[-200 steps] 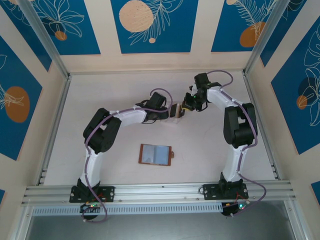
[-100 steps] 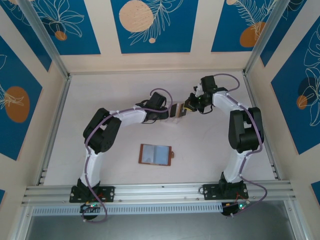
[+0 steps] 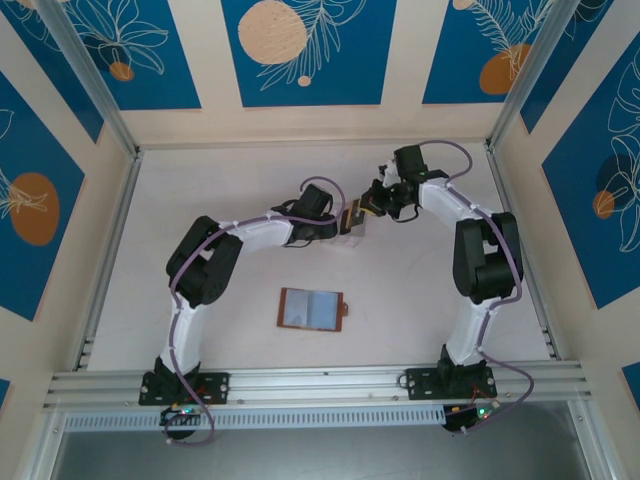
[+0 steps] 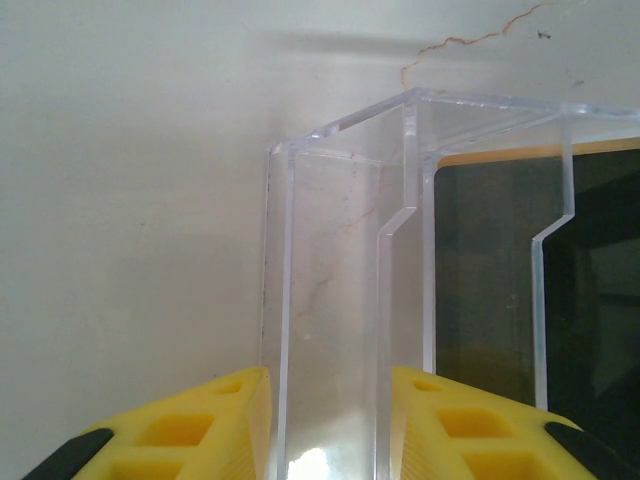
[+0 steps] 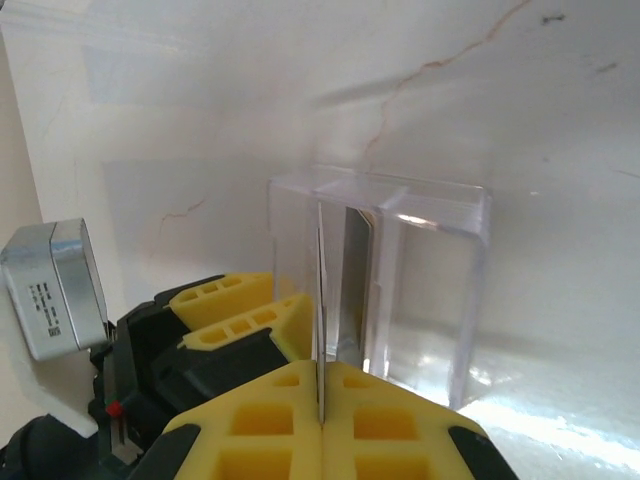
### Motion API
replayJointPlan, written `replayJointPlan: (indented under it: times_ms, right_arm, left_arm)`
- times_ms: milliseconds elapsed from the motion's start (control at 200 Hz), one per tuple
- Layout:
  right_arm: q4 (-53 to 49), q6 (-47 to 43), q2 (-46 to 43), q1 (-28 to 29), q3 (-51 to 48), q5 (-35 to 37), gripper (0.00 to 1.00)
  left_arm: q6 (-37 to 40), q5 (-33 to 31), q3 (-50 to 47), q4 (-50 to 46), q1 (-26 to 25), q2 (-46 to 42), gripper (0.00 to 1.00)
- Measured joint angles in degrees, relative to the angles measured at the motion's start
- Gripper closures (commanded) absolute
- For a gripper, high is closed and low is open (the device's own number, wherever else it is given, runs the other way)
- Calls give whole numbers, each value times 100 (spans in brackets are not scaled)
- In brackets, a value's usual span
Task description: Put the credit cards into the card holder
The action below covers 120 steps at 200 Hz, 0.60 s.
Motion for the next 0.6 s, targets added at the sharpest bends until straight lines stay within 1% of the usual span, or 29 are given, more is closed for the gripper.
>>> replayJointPlan:
  times_ms: [315,440,600]
  right_arm:
    - [-146,-13,105,26,31,203,100]
    - [-192,-46,28,-31,26,201,100]
    - [-216,-70,-157,-177,-24,223,100]
  left_arm:
    - [2,142,-129,149,63,-70,64]
    - [46,260,-131,22,136,-109,63]
    - [175,262,-129,-306,188,-205,60]
